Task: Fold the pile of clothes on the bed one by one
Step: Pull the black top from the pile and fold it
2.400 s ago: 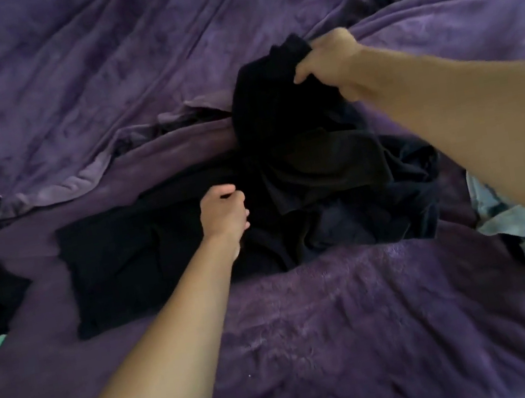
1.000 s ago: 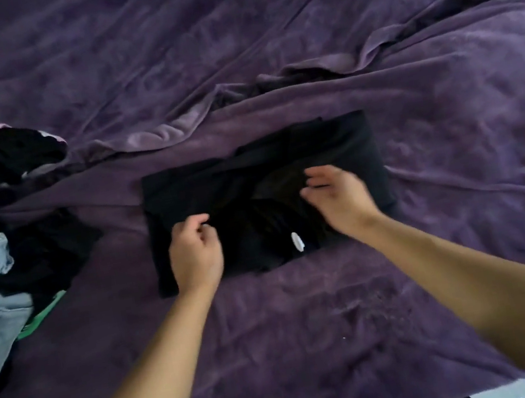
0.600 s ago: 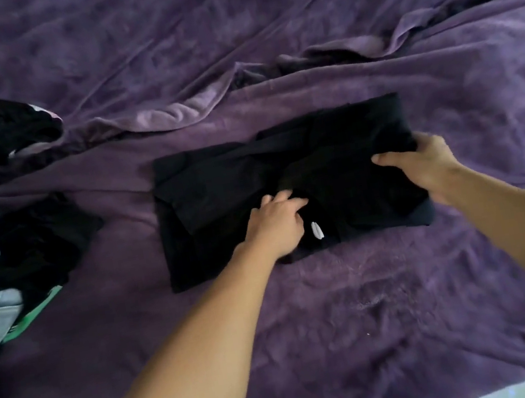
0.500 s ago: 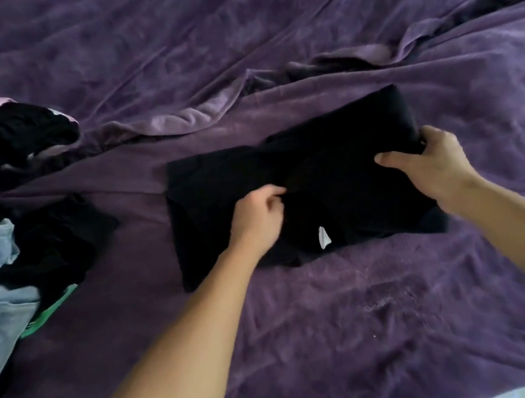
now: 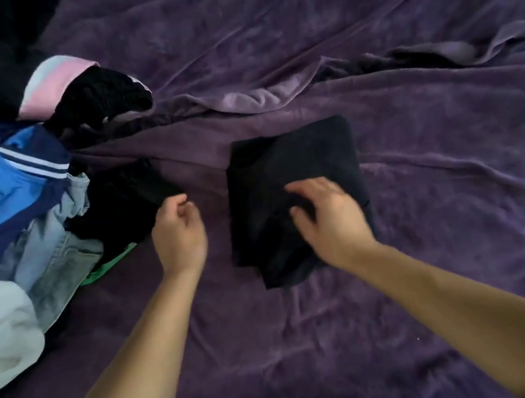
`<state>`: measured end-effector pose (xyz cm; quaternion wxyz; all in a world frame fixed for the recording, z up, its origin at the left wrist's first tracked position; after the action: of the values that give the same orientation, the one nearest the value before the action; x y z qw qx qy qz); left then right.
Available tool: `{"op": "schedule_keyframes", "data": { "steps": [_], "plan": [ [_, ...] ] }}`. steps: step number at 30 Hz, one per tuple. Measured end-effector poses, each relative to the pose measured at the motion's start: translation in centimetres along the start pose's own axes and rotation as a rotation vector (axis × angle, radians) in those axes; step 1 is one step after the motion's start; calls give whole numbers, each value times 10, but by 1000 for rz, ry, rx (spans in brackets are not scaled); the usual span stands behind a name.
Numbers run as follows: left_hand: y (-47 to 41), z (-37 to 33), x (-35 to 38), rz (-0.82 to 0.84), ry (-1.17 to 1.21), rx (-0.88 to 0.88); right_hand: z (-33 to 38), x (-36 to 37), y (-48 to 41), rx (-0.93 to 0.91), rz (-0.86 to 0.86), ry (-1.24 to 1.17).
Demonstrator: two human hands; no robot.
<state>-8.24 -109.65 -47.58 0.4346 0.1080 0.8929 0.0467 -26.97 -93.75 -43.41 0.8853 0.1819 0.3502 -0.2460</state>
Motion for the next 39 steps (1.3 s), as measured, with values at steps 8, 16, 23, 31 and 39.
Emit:
{"op": "schedule_keyframes", "data": {
  "steps": [8,16,23,31,39],
  "plan": [
    [24,-47,95,201,-490,359,-100,17,1,137,169,513],
    [25,-61,114,114,-348,249,-133,32,-2,427,-11,175],
    [70,-97,96,155,-147,273,-134,-27,30,335,-51,33],
    [197,-213,181,273,50,259,-246,-179,103,377,-171,63],
    [312,-417,307,355,198,404,-384,-411,127,352,-369,216]
  ]
}}
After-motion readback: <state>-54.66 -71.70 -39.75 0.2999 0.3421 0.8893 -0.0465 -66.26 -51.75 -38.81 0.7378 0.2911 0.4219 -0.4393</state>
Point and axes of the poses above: each hand's wrist, its own y-axis away from the middle knuckle, its own x-axis out of the palm, z = x × y, the point moved 6 cm from there along -y, towards the middle knuckle, and after that the axes turned 3 degrees about -z, right-handed, at the moved point
